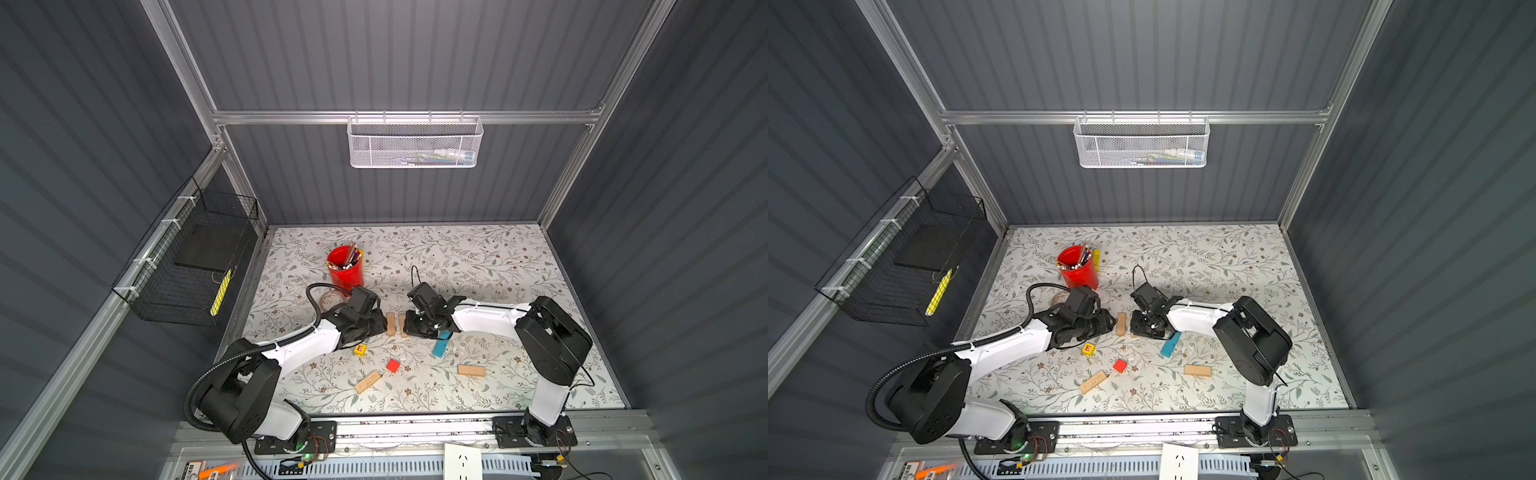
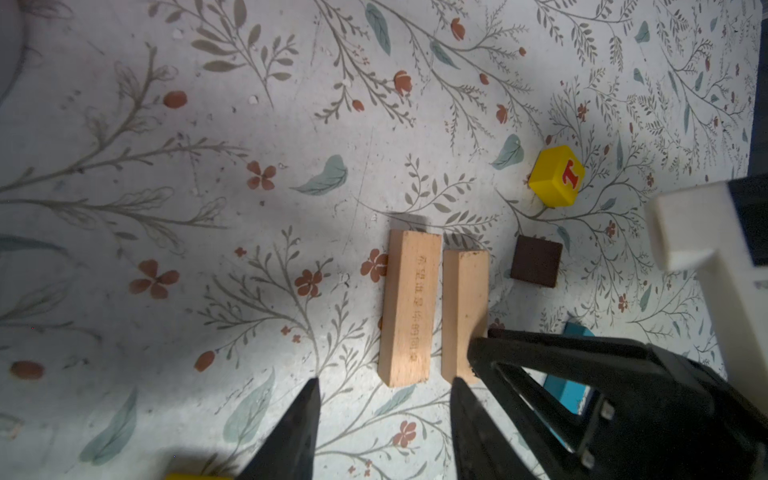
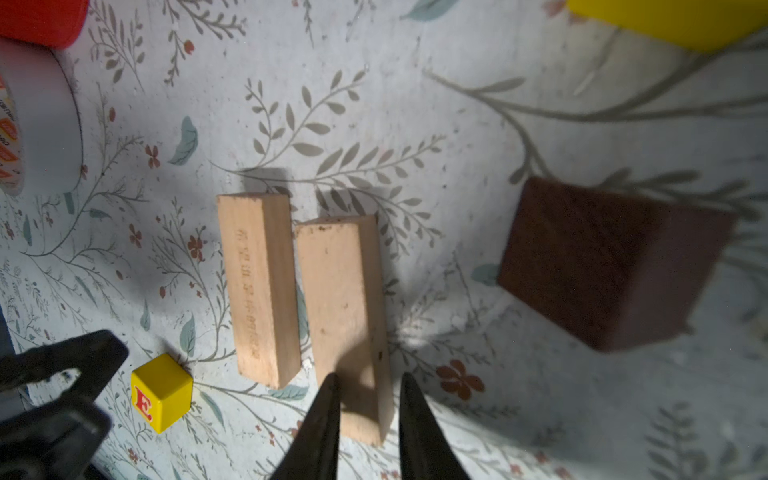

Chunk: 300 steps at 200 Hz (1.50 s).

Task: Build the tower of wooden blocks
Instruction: 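Lower the plain block beside the printed block with the right gripper, then press the plain block against the printed block with the right gripper while the left hovers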

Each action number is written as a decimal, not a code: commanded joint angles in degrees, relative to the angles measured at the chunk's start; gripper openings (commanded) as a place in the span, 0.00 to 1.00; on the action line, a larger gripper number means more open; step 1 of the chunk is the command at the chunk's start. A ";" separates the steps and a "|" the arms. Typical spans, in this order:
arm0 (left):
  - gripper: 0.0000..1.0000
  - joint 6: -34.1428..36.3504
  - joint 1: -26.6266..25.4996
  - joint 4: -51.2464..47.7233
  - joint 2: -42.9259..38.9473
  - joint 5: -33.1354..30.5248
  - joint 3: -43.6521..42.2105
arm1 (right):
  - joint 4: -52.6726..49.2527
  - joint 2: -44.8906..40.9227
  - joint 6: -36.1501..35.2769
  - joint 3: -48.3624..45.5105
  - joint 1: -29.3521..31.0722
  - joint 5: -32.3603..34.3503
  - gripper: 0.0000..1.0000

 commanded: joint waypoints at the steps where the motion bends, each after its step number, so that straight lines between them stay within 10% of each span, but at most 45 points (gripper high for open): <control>1: 0.49 0.29 0.52 0.53 1.27 1.33 0.82 | 0.37 1.49 -0.03 -0.22 -0.45 -0.21 0.25; 300: 0.27 2.13 0.93 5.50 9.40 7.00 2.82 | 0.86 2.60 -1.71 0.82 -0.89 -2.23 0.14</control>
